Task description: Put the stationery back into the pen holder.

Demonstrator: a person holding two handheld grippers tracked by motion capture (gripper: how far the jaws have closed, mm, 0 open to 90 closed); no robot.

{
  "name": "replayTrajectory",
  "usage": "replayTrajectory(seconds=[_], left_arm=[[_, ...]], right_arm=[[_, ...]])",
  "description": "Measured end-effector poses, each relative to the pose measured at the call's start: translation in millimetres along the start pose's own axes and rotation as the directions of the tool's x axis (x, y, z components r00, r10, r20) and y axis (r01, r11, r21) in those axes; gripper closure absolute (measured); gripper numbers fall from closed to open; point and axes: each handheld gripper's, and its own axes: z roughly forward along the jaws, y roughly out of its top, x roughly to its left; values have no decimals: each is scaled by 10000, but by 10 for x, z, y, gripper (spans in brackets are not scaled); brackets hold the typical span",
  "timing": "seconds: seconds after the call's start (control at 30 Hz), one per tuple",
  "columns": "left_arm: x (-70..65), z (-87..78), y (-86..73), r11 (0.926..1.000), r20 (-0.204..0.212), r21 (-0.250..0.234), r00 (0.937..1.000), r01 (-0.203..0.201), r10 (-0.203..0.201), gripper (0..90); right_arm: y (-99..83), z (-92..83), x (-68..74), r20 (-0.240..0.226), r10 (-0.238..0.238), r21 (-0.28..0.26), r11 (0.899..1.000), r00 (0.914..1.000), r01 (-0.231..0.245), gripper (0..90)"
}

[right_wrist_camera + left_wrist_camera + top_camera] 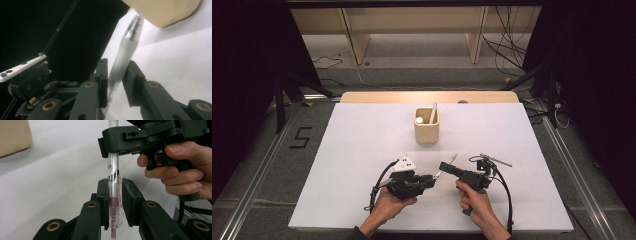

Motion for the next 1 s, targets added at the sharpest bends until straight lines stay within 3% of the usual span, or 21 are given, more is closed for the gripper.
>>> replayTrajectory(seconds=[0.13, 0.3, 0.5, 0.73, 1.0], left_arm=[[2, 33, -26, 10000, 89, 19, 9999, -66, 66, 761], [4, 15, -18, 9999, 264, -113, 9996, -113, 116, 742], [39, -43, 1, 9999, 470, -167, 9989, -24, 32, 530], [140, -146, -70, 9993, -31, -208, 9996, -297, 297, 412], [259, -267, -176, 9978, -469, -445, 9978, -492, 472, 331]], right_arm=[[0, -2, 23, -177, 18, -13, 10000, 9998, -18, 795], [3, -8, 58, -225, -299, -55, 9995, 9993, 297, 800], [34, -35, 137, 49, -1045, -107, 9945, 9945, 1045, 801], [84, -75, 213, 408, -1913, -188, 9812, 9807, 1922, 801], [158, -114, 246, 716, -2452, -279, 9684, 9668, 2477, 801]])
